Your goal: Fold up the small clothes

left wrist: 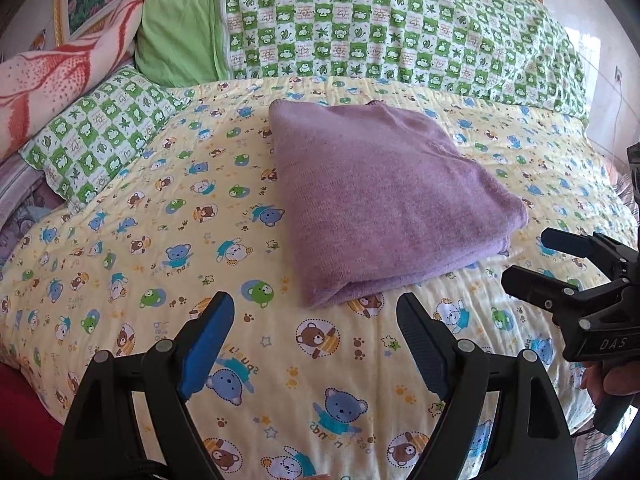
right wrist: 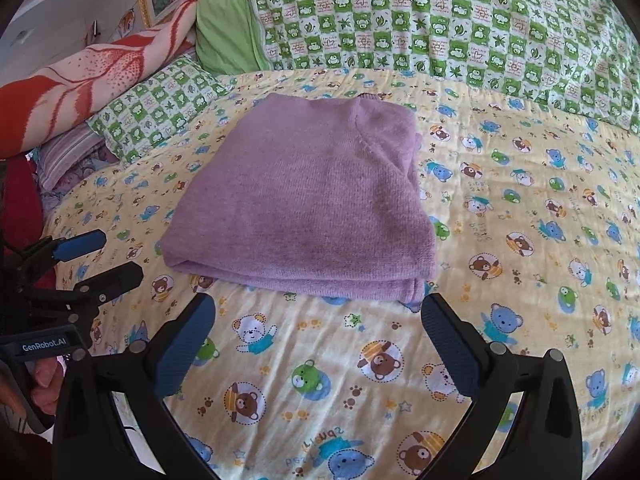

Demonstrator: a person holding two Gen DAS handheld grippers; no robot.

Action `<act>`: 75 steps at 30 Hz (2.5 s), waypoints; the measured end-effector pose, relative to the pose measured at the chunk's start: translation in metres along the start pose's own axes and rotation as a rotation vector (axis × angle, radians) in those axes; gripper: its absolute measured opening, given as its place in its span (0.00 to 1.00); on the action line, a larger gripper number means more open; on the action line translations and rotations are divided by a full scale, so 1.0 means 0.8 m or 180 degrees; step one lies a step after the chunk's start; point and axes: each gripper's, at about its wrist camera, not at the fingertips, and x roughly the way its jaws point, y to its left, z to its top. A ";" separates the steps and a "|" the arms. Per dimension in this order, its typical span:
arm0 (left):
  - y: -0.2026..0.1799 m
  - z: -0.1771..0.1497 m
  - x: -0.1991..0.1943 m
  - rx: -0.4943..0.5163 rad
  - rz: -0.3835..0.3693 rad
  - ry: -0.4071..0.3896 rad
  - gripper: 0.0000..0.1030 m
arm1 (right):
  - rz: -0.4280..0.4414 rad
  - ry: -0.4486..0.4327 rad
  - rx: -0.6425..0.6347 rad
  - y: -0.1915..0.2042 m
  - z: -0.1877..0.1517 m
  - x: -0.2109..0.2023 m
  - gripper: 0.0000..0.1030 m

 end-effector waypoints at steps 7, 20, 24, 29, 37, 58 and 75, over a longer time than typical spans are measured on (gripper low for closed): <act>-0.001 0.000 0.000 0.0005 0.0009 -0.0006 0.82 | 0.0019 0.0034 -0.0061 0.003 -0.003 0.005 1.00; -0.001 0.004 0.003 0.0013 0.0019 0.0001 0.84 | 0.0035 0.0072 -0.0025 0.005 -0.005 0.010 1.00; -0.001 0.004 0.003 0.0015 0.0032 0.0001 0.84 | 0.0039 0.0068 -0.0020 0.005 -0.005 0.010 1.00; 0.001 0.006 0.005 0.0014 0.0020 0.0012 0.84 | 0.0033 0.0049 -0.0002 0.005 -0.002 0.009 1.00; -0.001 0.006 0.005 0.0017 0.0012 0.0013 0.85 | 0.0042 0.0044 -0.0006 0.005 0.001 0.008 1.00; 0.000 0.008 0.008 0.0002 0.0034 0.0027 0.87 | 0.0067 0.0046 -0.0030 0.009 0.010 0.009 1.00; 0.000 0.020 0.005 -0.0125 0.0026 0.0076 0.86 | 0.0073 0.0024 0.0002 0.002 0.024 0.010 1.00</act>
